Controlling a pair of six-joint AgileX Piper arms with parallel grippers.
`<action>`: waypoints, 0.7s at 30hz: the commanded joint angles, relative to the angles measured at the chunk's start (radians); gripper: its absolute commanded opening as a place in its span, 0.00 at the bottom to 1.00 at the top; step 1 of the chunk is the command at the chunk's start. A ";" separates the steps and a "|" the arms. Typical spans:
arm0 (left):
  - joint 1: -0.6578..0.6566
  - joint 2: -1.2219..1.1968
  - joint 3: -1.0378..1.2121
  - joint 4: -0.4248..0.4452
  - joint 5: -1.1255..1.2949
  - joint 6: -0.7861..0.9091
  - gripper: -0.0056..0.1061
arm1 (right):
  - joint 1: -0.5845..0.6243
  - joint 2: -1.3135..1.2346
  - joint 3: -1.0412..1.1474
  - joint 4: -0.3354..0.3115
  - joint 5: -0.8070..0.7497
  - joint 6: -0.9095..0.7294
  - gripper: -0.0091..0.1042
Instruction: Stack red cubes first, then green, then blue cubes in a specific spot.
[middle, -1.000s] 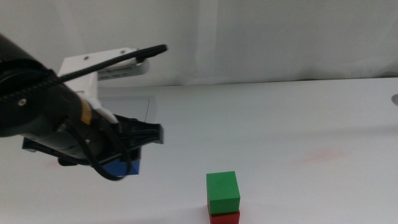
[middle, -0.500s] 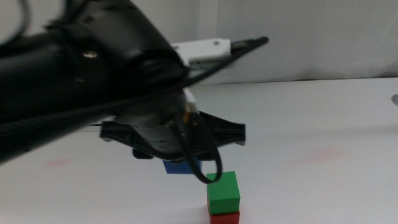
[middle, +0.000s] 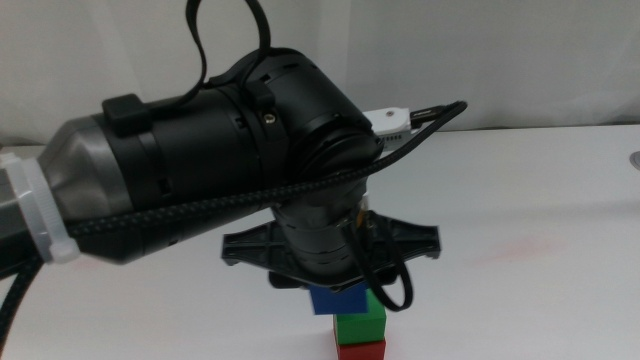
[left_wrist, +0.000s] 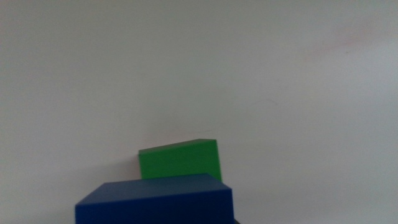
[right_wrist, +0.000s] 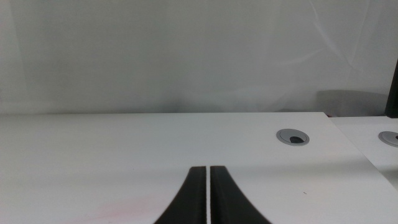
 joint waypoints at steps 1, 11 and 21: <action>-0.006 0.006 -0.024 -0.019 -0.036 -0.042 0.02 | -0.004 -0.005 0.036 0.000 -0.002 0.000 0.06; -0.006 0.063 -0.073 0.016 -0.024 -0.120 0.02 | -0.004 -0.005 0.036 0.000 -0.002 0.000 0.06; -0.006 0.090 -0.073 0.024 -0.031 -0.132 0.02 | -0.004 -0.005 0.036 0.000 -0.002 0.000 0.06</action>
